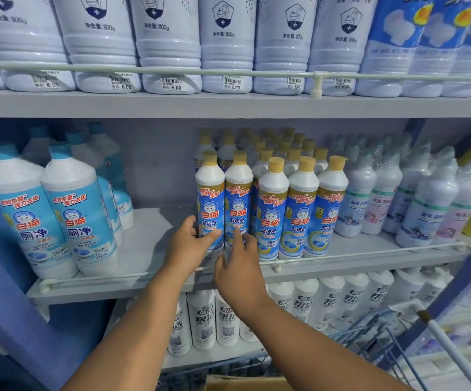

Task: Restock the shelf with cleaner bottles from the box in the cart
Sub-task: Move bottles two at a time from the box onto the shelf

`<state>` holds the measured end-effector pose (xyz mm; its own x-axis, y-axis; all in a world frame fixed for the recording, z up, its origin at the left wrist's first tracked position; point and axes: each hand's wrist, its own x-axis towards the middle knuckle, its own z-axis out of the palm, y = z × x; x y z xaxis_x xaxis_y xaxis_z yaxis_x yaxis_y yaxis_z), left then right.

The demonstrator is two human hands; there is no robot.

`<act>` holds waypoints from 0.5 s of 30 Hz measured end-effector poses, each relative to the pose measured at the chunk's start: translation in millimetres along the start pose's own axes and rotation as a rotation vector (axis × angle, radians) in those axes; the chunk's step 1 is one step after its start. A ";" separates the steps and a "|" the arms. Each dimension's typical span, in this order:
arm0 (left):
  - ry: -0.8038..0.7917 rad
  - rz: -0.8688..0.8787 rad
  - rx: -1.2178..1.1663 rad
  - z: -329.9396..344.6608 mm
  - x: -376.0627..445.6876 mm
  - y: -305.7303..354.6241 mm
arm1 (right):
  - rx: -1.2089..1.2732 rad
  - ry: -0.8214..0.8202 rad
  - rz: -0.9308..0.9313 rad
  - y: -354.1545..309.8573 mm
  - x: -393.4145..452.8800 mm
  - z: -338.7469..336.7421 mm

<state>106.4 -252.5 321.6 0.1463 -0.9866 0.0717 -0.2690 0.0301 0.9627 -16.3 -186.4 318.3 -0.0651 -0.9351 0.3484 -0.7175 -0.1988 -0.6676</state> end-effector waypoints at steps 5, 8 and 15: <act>0.005 0.004 -0.003 1.4 1.1 -2.6 | 0.018 -0.034 0.039 -0.5 1.2 -1.0; 0.013 0.016 0.036 0.6 -2.0 -0.7 | 0.009 -0.067 0.025 1.2 1.2 -3.6; 0.091 0.079 0.519 -6.8 -37.7 9.0 | -0.057 -0.151 -0.060 4.0 -10.6 -20.6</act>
<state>104.9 -214.0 329.3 0.1822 -0.9660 0.1836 -0.7148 -0.0019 0.6993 -32.8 -171.3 325.5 0.0813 -0.9563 0.2808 -0.7551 -0.2430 -0.6089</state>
